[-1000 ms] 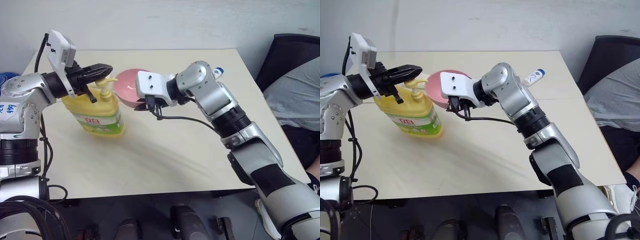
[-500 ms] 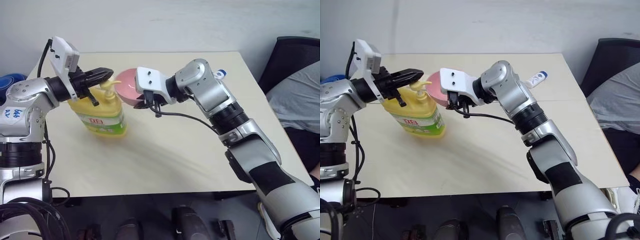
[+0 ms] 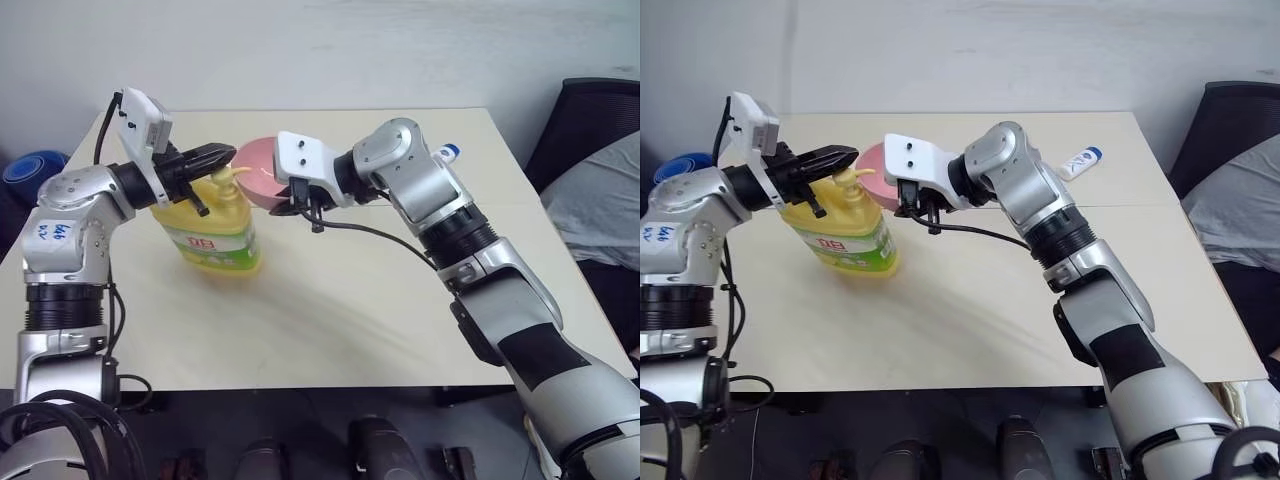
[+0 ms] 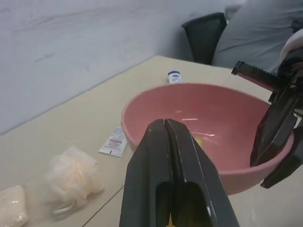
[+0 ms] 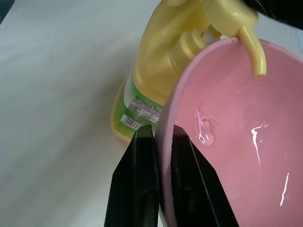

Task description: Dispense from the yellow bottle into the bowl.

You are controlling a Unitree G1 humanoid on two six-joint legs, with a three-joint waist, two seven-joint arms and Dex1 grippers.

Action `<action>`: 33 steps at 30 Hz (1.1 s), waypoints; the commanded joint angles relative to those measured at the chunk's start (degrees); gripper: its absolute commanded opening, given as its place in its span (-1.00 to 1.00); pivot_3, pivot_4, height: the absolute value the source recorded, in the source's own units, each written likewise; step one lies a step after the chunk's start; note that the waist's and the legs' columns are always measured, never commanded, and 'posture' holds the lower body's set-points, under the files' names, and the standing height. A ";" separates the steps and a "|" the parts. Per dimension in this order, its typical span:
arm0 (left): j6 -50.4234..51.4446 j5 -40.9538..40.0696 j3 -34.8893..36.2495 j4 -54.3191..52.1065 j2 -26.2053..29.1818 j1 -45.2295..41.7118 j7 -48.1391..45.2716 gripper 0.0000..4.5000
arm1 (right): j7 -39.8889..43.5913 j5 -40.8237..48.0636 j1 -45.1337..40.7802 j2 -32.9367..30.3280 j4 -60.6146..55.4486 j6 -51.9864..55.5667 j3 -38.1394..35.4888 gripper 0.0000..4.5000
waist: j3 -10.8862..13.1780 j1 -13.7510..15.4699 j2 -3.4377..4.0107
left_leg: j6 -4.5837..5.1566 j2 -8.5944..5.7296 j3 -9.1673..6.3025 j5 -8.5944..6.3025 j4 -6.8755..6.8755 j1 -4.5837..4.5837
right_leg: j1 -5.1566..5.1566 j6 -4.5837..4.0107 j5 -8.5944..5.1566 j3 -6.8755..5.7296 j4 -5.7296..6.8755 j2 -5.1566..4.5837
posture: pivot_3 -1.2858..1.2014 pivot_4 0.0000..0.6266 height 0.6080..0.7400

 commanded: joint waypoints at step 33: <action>-23.09 0.64 7.38 -18.07 0.46 44.00 -14.53 -0.17 | 1.16 14.93 48.59 -24.85 -14.35 -23.52 -21.78 0.01 | 1.00 3.45 -0.41 | 0.25 -0.56 -0.83 0.04 0.30 -0.87 | -0.23 0.03 0.02 -0.90 -0.40 -0.61 | 0.03 -0.52 1.00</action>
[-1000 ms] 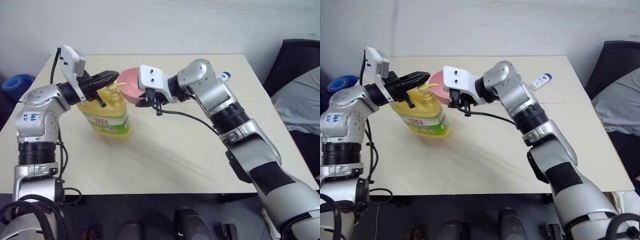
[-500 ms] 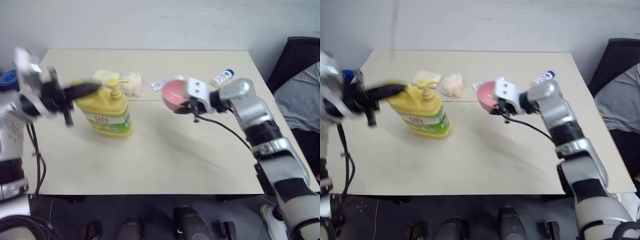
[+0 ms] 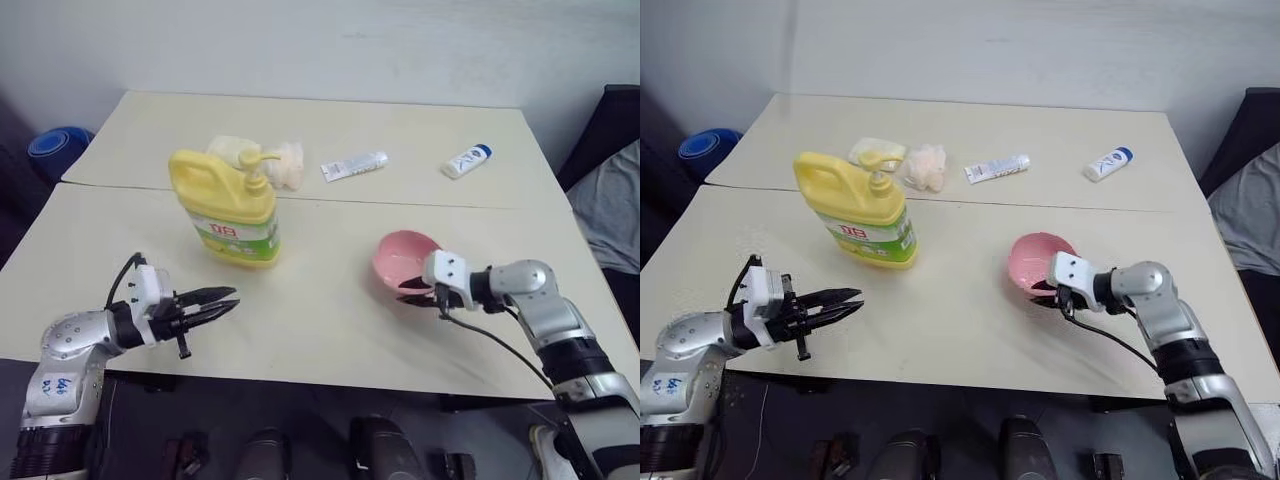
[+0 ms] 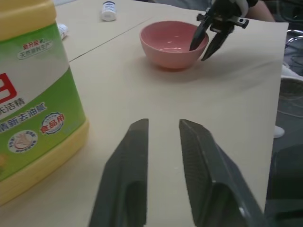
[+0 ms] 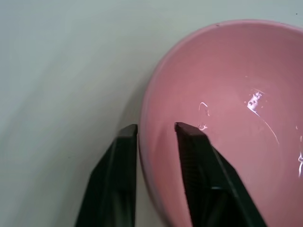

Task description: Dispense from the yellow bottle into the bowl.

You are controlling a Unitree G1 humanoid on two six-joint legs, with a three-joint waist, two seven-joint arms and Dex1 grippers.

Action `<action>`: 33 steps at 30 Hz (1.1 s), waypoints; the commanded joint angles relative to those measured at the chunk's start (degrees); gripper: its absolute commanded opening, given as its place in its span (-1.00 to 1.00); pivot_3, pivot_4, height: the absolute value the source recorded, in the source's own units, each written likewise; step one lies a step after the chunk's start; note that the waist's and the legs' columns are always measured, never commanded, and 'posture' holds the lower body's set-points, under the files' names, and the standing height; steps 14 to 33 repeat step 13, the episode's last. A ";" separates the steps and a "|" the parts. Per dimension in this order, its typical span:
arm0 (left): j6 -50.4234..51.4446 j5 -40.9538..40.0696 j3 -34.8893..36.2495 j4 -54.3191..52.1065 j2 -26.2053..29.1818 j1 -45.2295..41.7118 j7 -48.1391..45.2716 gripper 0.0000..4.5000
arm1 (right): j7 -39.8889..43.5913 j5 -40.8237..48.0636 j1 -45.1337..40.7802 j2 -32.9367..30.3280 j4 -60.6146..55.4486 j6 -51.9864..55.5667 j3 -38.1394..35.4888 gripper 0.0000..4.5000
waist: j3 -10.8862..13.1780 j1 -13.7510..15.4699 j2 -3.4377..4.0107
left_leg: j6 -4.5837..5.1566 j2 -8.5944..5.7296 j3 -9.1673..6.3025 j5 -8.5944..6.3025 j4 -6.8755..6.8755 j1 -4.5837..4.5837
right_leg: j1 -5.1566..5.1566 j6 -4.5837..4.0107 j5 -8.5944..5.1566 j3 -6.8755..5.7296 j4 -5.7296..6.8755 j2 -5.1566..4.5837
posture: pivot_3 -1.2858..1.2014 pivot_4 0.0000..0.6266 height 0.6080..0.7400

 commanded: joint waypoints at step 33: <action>-13.78 7.92 3.17 4.09 1.41 12.71 5.03 0.22 | 7.26 18.44 28.47 1.08 -16.24 -18.12 -15.91 0.98 | 0.04 0.11 -0.02 | 0.23 -0.03 -0.05 -0.10 -0.20 0.58 | 0.70 0.07 0.04 -0.42 -0.38 -0.11 | 0.03 -0.52 1.00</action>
